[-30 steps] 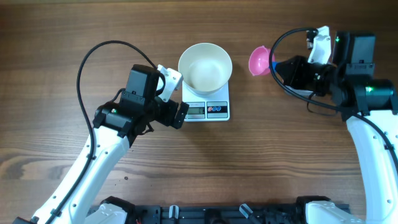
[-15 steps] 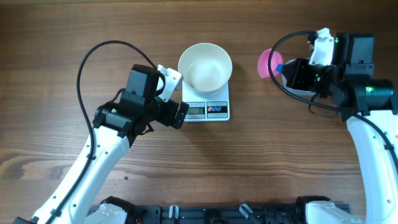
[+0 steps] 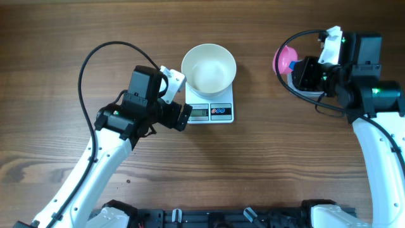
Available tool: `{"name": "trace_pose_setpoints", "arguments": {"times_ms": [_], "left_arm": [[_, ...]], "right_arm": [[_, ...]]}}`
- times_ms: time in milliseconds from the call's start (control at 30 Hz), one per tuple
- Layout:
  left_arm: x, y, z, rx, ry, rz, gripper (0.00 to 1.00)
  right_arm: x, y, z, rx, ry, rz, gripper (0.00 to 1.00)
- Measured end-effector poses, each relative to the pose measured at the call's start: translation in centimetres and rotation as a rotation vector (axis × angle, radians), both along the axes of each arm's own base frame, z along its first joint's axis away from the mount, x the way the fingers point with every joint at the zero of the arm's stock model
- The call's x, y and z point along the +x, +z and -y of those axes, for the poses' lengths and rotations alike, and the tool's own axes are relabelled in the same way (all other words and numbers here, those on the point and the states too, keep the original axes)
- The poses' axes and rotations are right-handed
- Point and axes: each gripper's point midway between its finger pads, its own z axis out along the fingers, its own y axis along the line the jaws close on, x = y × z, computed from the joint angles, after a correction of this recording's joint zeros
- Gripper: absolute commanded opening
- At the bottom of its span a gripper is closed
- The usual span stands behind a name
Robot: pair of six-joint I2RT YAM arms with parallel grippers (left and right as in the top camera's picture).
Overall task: Scoop item into bowl and weigh 150g on scale
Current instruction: 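Move the held scoop with the right gripper over the bean tub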
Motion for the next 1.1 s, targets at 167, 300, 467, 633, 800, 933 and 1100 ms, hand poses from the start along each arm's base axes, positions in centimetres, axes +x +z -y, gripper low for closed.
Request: {"name": "trace_pose_setpoints", "arguments": {"times_ms": [167,300,467,633,800,933,1100], "left_arm": [[0.0,0.0,0.0,0.000,0.000,0.000,1.00],[0.0,0.0,0.0,0.000,0.000,0.000,1.00],[0.0,0.0,0.0,0.000,0.000,0.000,1.00],[0.0,0.0,0.0,0.000,0.000,0.000,1.00],[0.0,0.0,0.0,0.000,0.000,0.000,1.00],[0.0,0.0,0.0,0.000,0.000,0.000,1.00],[0.0,0.0,0.0,0.000,0.000,0.000,1.00]], "right_arm": [[0.0,0.5,1.9,-0.014,-0.062,-0.006,0.04],[-0.1,2.7,5.3,-0.094,-0.125,0.017,0.04],[0.0,4.7,9.2,-0.248,-0.158,0.029,0.04],[-1.2,2.4,11.2,-0.358,-0.127,-0.098,0.04],[-1.0,0.9,11.5,-0.386,-0.097,-0.154,0.04],[-1.4,-0.4,11.5,-0.388,-0.083,-0.212,0.04],[-0.9,-2.1,11.6,-0.380,-0.071,-0.266,0.04]]}}
